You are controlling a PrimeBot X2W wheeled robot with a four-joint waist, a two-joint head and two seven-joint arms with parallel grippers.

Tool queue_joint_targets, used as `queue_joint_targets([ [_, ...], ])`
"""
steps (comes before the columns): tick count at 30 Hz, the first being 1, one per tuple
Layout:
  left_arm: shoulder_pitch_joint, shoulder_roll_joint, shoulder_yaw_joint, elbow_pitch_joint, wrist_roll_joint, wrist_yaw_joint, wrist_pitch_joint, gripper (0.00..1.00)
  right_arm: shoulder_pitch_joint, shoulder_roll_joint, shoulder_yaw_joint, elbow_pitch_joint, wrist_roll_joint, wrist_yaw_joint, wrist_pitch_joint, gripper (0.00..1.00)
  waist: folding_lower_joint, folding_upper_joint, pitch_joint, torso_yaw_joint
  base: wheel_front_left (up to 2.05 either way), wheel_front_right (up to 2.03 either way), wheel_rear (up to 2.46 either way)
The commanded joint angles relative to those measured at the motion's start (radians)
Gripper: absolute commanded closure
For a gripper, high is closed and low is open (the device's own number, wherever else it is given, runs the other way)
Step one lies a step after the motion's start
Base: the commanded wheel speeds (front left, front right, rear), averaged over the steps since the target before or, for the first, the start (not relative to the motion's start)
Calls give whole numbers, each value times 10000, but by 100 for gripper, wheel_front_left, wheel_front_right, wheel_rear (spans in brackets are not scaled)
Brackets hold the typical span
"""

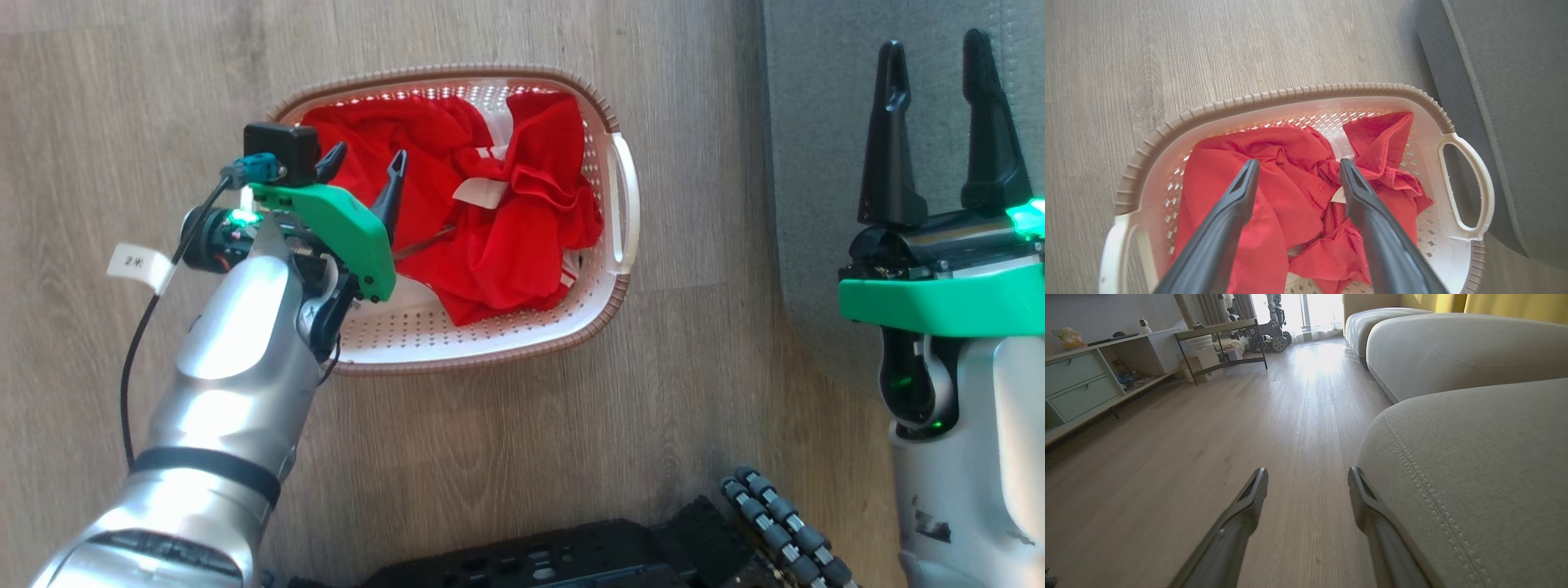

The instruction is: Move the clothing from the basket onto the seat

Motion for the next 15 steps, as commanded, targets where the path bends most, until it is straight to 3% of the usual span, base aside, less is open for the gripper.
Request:
queue_joint_targets([
  [1,-105,92,99,38,9,90,-3,0,88,-104,202,-378,68,77,-63,0,-1,-1,106,-56,0,0,0],
  [15,-1312,81,-987,2136,935,568,464,0,-104,-104,212,-493,325,77,-63,0,-1,-1,696,-211,0,0,0],
])
